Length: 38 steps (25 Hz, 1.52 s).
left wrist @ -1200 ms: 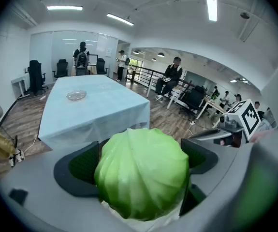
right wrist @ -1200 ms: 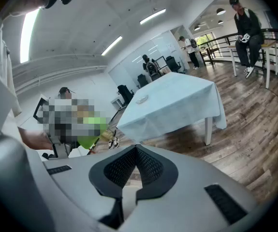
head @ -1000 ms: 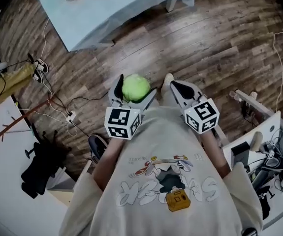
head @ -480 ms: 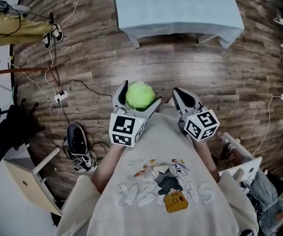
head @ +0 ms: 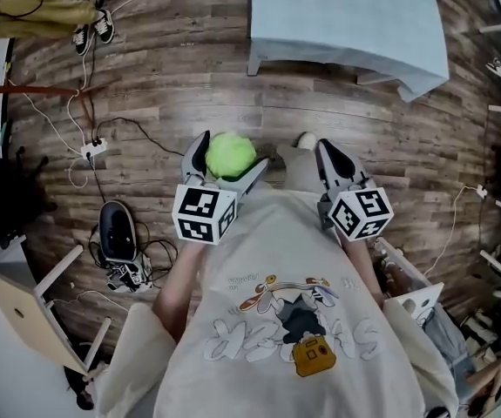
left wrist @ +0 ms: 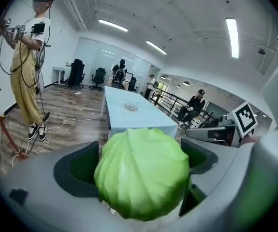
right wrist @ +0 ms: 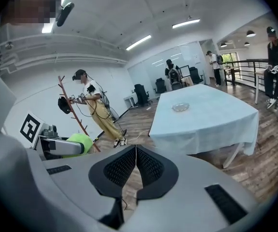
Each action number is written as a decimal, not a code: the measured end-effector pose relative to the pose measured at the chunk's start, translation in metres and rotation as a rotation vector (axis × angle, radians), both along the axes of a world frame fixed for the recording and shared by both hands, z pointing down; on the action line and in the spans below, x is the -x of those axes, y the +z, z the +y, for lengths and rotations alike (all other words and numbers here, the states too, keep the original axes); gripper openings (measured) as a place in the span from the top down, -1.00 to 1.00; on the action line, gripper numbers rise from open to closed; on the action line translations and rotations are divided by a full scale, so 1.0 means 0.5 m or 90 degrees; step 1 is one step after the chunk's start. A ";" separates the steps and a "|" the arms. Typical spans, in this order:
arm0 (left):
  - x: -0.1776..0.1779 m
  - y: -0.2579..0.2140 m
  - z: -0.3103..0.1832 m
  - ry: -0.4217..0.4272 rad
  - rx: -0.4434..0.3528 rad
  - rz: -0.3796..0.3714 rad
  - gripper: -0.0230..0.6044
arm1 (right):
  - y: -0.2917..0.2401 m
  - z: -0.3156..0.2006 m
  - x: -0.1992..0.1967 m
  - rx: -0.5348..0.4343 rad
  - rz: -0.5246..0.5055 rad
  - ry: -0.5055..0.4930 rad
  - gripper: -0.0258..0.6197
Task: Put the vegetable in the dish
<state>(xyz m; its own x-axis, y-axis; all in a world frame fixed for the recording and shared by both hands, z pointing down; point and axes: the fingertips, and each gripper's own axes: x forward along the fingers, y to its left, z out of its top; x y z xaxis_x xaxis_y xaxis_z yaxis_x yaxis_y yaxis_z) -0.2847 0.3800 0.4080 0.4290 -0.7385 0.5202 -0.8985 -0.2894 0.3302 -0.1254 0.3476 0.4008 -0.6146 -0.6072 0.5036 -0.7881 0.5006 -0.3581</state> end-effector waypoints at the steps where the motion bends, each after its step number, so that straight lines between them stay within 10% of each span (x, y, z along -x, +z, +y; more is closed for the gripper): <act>1: 0.002 0.005 -0.007 0.002 0.002 0.001 -0.78 | 0.003 -0.003 0.003 0.003 -0.001 -0.001 0.85; 15: -0.199 0.012 -0.195 0.053 0.004 -0.016 -0.78 | 0.020 -0.196 -0.186 0.002 -0.051 0.079 0.85; 27: -0.515 0.001 -0.460 0.027 0.015 -0.050 -0.78 | 0.006 -0.466 -0.517 -0.029 -0.063 0.040 0.85; 38: -0.597 0.007 -0.545 -0.006 0.042 -0.085 -0.78 | 0.035 -0.597 -0.556 -0.002 -0.100 -0.026 0.85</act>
<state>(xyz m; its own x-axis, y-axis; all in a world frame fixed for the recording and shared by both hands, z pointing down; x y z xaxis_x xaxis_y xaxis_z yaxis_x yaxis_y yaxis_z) 0.0137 0.1076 0.4113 0.3458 -0.7048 0.6194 -0.9383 -0.2622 0.2255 0.1525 0.0492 0.4182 -0.7094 -0.5818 0.3978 -0.7019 0.5323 -0.4732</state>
